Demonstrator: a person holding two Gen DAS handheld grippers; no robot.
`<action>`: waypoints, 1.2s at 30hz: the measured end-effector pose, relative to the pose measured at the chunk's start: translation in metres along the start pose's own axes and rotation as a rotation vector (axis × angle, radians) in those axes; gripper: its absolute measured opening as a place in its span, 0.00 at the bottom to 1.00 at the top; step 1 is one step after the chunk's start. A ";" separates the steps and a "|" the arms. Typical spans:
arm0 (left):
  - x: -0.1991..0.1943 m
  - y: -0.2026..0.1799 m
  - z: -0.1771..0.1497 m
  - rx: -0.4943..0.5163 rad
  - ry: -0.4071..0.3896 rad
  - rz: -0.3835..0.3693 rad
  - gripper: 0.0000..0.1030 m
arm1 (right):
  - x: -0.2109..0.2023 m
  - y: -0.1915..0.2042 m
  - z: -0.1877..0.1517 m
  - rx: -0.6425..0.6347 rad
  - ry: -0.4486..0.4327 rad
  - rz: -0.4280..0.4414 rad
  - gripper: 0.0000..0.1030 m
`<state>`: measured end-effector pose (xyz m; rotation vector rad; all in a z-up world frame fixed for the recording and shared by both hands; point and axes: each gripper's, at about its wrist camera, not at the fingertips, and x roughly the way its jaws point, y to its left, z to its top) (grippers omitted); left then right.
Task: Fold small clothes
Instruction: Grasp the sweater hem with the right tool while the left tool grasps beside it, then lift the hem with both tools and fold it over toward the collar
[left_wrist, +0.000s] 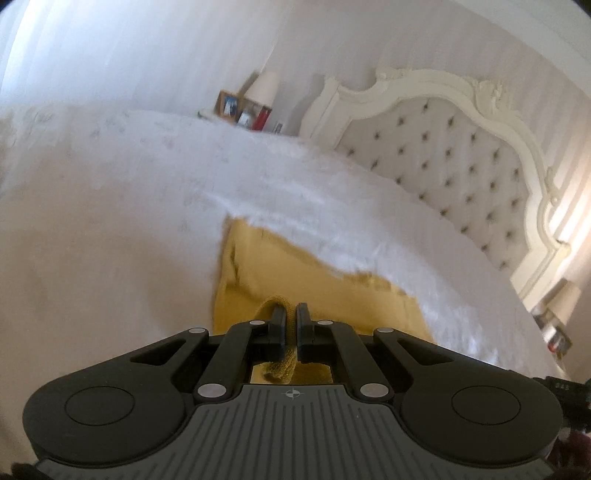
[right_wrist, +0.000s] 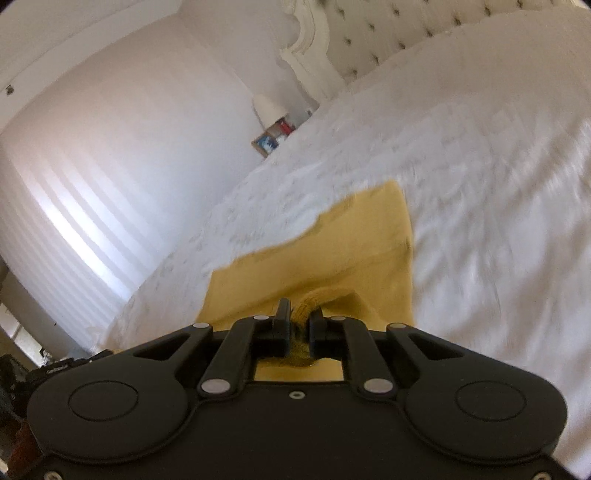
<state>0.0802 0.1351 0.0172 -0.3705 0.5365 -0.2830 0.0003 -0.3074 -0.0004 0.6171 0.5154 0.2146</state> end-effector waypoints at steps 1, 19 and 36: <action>0.007 0.000 0.006 -0.003 -0.010 0.001 0.05 | 0.008 -0.001 0.008 0.003 -0.009 -0.003 0.16; 0.155 0.025 0.056 -0.025 0.022 0.130 0.04 | 0.173 -0.047 0.097 -0.022 -0.002 -0.137 0.12; 0.155 0.039 0.057 -0.004 -0.021 0.239 0.79 | 0.175 -0.044 0.086 -0.195 0.002 -0.294 0.82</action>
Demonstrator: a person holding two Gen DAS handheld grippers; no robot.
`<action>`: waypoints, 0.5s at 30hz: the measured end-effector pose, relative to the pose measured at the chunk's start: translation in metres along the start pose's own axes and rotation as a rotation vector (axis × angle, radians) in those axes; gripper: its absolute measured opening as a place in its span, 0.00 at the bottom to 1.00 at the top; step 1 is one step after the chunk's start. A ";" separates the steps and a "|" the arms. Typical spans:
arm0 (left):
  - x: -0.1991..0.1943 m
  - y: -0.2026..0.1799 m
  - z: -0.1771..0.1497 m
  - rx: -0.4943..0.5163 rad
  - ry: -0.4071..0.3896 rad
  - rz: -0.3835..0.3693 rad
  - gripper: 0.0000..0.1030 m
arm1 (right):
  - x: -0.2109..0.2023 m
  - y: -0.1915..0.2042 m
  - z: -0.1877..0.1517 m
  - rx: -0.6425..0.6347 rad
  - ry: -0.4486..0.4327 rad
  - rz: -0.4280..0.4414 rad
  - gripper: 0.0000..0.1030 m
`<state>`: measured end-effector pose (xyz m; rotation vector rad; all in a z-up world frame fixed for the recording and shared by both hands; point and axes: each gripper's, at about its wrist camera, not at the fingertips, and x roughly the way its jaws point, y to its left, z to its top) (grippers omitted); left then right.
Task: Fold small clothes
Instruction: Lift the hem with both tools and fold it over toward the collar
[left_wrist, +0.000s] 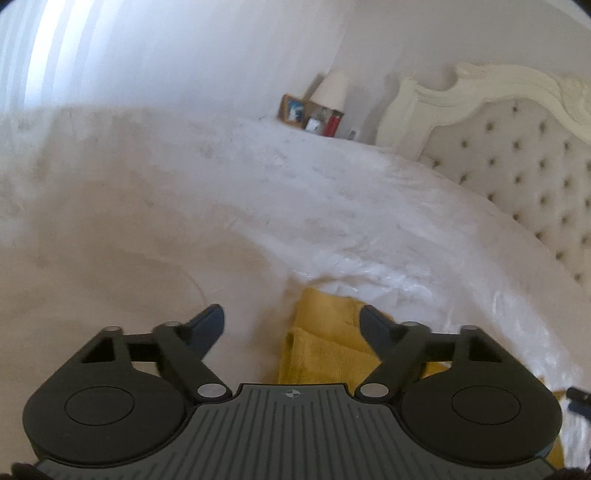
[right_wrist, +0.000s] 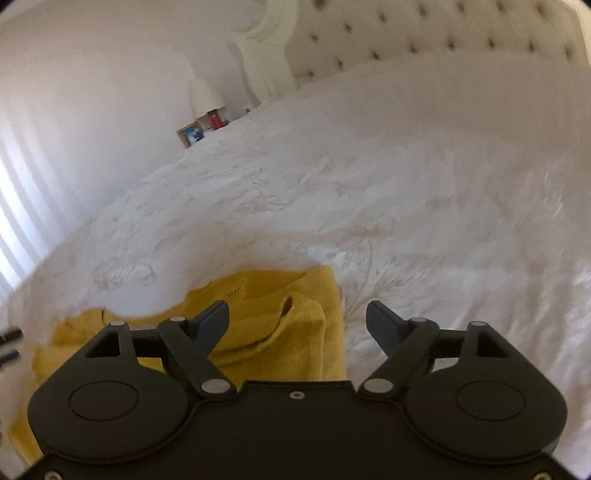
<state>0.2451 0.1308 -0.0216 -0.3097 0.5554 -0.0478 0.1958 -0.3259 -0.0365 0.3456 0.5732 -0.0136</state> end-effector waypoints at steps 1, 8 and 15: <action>-0.005 -0.005 -0.001 0.033 0.008 -0.004 0.83 | -0.003 0.006 0.000 -0.026 0.002 0.001 0.83; -0.018 -0.073 -0.029 0.328 0.153 -0.096 0.92 | -0.016 0.063 -0.022 -0.222 0.067 0.056 0.89; 0.040 -0.097 -0.045 0.368 0.326 -0.036 0.92 | 0.013 0.114 -0.031 -0.344 0.141 0.113 0.89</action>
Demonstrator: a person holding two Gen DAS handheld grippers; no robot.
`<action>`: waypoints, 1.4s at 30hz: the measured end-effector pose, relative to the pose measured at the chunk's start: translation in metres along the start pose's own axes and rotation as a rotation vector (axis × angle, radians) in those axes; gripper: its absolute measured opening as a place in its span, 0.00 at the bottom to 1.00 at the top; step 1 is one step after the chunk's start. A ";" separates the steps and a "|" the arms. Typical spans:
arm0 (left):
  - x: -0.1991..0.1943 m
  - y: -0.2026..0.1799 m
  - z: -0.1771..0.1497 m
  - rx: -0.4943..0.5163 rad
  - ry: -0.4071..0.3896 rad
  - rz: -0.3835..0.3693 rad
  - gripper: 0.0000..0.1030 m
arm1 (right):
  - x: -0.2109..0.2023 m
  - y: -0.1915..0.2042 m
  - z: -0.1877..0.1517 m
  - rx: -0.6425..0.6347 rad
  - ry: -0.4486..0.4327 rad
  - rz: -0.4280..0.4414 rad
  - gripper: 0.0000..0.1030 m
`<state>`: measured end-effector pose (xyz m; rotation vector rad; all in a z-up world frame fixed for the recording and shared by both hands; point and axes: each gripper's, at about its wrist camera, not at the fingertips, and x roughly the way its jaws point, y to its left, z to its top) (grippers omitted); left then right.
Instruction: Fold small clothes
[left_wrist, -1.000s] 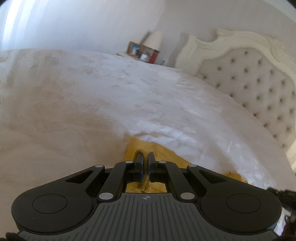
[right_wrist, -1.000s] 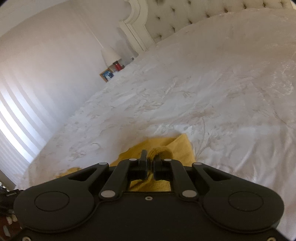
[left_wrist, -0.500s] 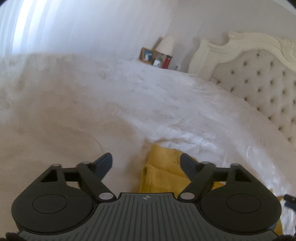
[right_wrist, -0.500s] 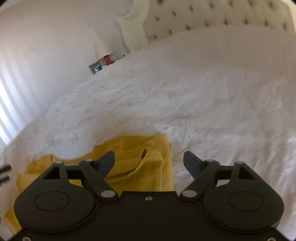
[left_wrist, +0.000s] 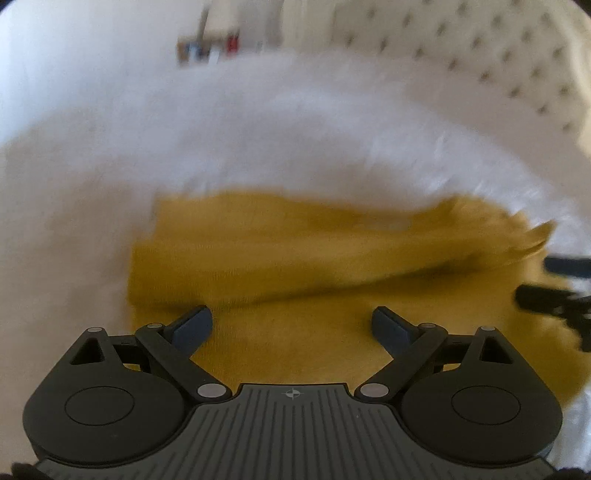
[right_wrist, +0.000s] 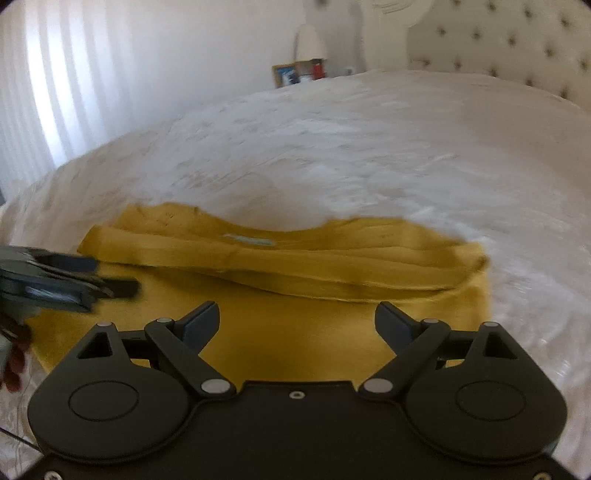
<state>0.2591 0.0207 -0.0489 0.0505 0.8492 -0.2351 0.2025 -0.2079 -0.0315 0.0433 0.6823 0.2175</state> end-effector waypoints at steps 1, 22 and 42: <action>0.005 0.003 -0.004 -0.009 0.011 -0.003 0.94 | 0.006 0.002 0.002 -0.011 0.017 0.004 0.89; 0.009 0.008 0.010 -0.005 0.008 -0.026 0.96 | 0.024 -0.048 0.037 0.127 0.000 -0.101 0.90; 0.050 0.017 0.050 0.044 0.080 0.103 1.00 | -0.021 -0.063 -0.066 0.159 0.051 -0.152 0.99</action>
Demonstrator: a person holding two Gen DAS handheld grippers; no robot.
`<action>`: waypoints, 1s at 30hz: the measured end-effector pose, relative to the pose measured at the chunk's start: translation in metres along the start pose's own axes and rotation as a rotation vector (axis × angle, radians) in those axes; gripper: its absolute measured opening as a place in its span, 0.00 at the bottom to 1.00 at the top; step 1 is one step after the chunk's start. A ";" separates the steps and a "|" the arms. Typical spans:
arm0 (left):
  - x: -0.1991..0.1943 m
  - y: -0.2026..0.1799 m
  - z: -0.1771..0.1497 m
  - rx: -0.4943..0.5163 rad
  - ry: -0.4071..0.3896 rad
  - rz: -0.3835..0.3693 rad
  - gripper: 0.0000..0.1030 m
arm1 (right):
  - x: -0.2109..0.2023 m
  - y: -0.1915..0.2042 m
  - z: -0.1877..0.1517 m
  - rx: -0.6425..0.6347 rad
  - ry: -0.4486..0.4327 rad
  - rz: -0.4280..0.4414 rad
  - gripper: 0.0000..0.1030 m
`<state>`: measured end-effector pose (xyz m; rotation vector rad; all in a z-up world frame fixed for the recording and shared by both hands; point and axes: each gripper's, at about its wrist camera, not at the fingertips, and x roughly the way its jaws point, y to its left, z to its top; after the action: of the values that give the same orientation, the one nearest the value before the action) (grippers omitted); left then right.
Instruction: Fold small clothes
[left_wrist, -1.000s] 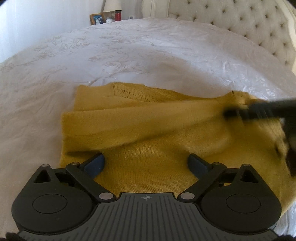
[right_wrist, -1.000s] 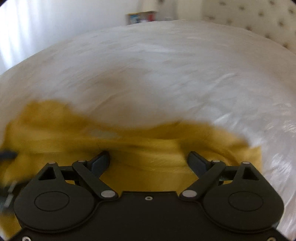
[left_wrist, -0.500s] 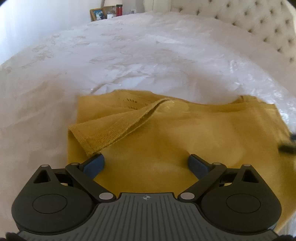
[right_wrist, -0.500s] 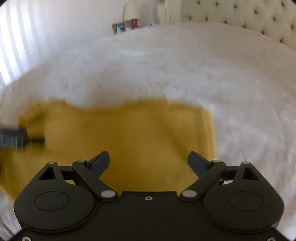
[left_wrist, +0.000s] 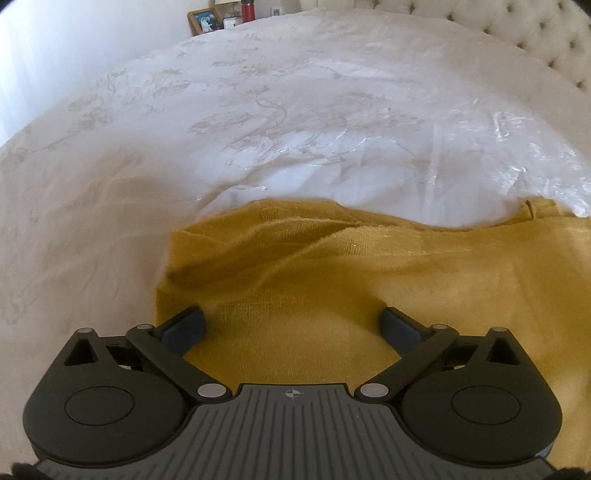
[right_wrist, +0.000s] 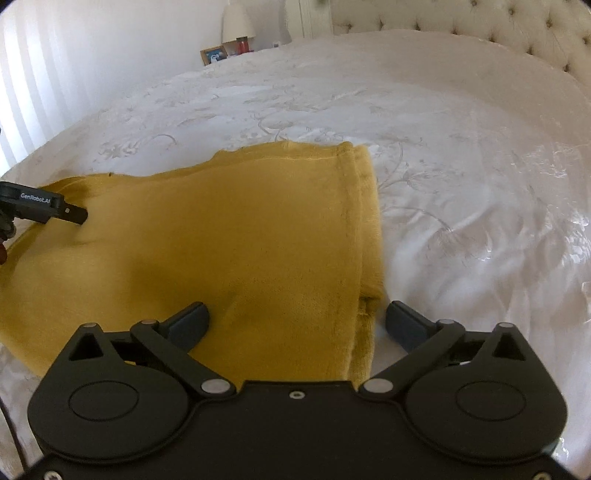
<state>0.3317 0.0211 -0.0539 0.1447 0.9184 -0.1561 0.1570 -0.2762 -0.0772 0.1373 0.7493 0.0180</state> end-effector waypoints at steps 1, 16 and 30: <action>0.000 0.000 0.001 0.003 0.001 0.002 1.00 | 0.001 0.000 0.000 0.003 -0.002 0.001 0.99; -0.009 0.022 0.016 -0.076 -0.069 0.085 1.00 | 0.000 -0.012 -0.018 0.054 -0.111 0.057 1.00; -0.090 -0.074 -0.090 0.123 -0.067 -0.153 1.00 | -0.001 -0.017 -0.020 0.092 -0.132 0.088 1.00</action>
<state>0.1932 -0.0276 -0.0399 0.1823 0.8531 -0.3577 0.1421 -0.2906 -0.0929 0.2566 0.6116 0.0576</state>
